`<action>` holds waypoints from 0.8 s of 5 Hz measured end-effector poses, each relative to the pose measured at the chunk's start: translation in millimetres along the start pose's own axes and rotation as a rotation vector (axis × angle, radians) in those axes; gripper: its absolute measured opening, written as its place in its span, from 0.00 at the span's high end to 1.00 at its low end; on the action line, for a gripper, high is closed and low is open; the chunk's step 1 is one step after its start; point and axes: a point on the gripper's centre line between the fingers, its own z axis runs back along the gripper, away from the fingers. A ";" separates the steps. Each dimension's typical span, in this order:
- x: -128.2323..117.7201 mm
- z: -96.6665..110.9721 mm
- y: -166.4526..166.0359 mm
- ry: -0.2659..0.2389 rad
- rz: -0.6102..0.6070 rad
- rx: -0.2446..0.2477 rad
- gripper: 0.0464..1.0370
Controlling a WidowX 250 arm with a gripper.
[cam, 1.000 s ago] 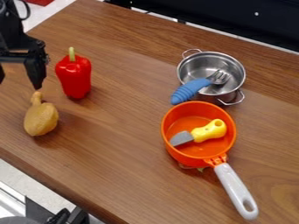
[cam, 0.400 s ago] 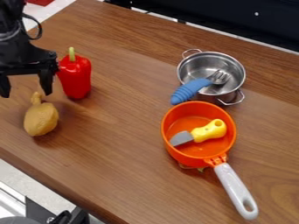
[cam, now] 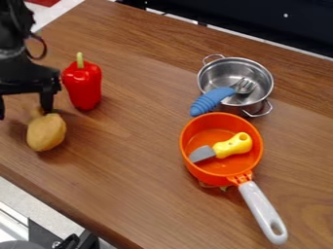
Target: Put the fried chicken in to the silver
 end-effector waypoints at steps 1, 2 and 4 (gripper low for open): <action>1.9 -2.7 1.5 0.020 0.036 0.016 0.04; 1.7 -4.9 4.7 0.019 0.067 0.000 0.09; 0.7 -9.1 9.2 0.078 0.134 -0.025 0.64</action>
